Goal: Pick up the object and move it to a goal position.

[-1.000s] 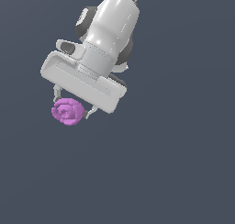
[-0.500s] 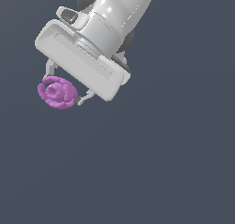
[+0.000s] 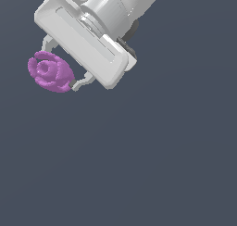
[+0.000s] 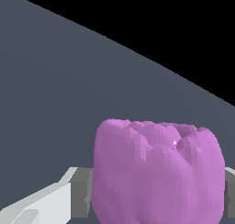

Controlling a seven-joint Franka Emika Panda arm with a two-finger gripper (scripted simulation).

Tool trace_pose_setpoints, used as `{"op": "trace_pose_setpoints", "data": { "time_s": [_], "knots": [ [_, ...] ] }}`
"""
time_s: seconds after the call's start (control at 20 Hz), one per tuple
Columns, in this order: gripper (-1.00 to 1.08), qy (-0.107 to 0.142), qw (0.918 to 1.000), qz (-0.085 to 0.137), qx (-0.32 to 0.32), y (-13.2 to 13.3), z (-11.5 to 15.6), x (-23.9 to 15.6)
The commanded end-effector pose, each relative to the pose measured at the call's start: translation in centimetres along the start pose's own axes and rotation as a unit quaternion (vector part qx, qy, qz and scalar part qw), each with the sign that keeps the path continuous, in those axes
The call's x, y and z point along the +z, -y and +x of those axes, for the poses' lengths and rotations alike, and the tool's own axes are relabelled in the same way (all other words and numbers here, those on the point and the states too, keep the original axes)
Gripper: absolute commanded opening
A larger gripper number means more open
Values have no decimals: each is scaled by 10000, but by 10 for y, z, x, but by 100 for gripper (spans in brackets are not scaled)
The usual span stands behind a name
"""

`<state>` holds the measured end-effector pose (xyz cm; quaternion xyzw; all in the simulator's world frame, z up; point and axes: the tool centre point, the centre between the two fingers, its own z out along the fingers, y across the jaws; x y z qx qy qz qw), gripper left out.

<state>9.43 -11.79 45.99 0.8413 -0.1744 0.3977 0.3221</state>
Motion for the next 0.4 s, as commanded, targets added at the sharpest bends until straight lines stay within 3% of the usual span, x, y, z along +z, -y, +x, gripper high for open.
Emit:
{"op": "trace_pose_setpoints", "data": {
  "time_s": [0.0, 0.35],
  "knots": [
    [-100, -54, 9999, -82, 64, -3, 5, -5],
    [-100, -99, 9998, -155, 116, -6, 9, -11]
  ]
}}
